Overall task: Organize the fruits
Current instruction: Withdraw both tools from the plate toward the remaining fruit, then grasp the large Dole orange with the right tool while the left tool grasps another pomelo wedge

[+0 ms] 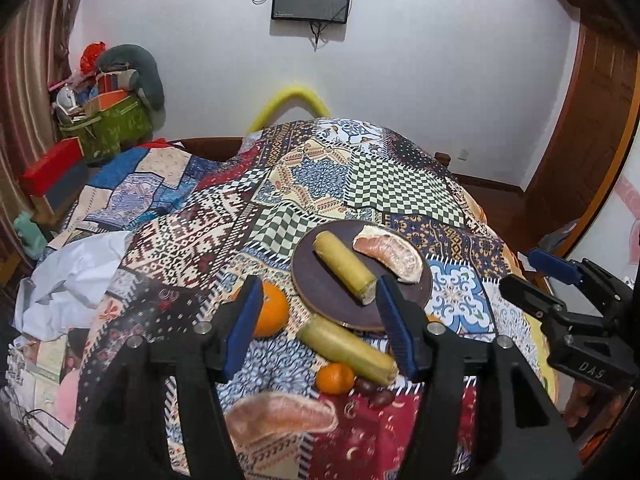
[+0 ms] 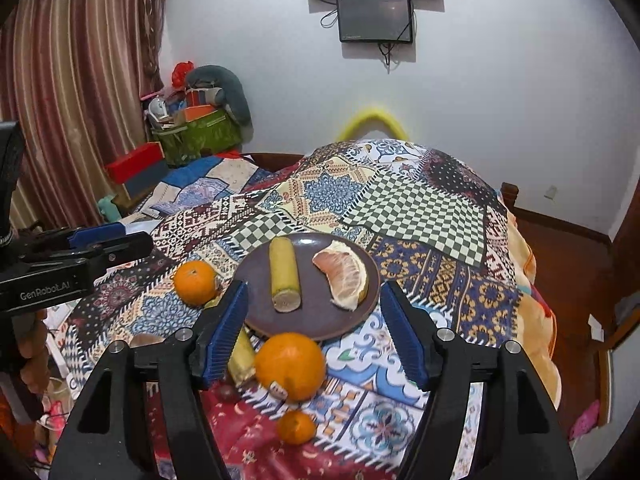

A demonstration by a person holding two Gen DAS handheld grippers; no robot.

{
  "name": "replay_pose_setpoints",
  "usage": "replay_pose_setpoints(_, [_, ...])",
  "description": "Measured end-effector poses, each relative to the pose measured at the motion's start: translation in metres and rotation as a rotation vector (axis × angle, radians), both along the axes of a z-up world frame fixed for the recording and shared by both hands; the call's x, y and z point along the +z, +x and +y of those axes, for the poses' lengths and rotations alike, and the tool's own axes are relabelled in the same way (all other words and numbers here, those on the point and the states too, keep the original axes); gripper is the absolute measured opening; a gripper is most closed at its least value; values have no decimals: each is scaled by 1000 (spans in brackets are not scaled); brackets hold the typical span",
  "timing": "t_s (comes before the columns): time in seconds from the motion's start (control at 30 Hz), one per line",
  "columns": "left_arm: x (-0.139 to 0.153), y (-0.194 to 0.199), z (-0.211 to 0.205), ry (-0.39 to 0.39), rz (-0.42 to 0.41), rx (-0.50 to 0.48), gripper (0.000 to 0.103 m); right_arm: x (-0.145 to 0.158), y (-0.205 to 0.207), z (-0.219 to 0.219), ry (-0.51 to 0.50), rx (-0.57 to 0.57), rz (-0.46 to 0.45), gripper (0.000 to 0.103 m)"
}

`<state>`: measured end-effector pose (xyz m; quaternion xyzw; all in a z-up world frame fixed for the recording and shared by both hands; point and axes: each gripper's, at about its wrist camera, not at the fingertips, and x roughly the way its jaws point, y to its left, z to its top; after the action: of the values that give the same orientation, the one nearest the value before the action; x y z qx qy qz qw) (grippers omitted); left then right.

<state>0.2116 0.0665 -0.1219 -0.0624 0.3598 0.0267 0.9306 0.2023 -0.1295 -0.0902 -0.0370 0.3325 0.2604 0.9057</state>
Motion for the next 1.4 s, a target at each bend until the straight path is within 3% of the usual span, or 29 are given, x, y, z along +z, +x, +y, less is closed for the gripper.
replay_pose_setpoints(0.23, [-17, -21, 11, 23, 39, 20, 64, -8, -16, -4, -6, -6, 24, 69])
replay_pose_setpoints(0.73, [-104, -40, 35, 38, 268, 28, 65, -51, -24, 6, -67, 21, 128, 72])
replay_pose_setpoints(0.93, [-128, -42, 37, 80, 330, 6, 71, -65, -19, 10, -62, 24, 180, 72])
replay_pose_setpoints(1.07, [-131, -41, 37, 124, 316, 0, 88, -71, -15, 13, -71, 28, 200, 72])
replay_pose_setpoints(1.4, [-139, -28, 36, 86, 310, -69, 89, -91, 3, 27, -77, 49, 251, 72])
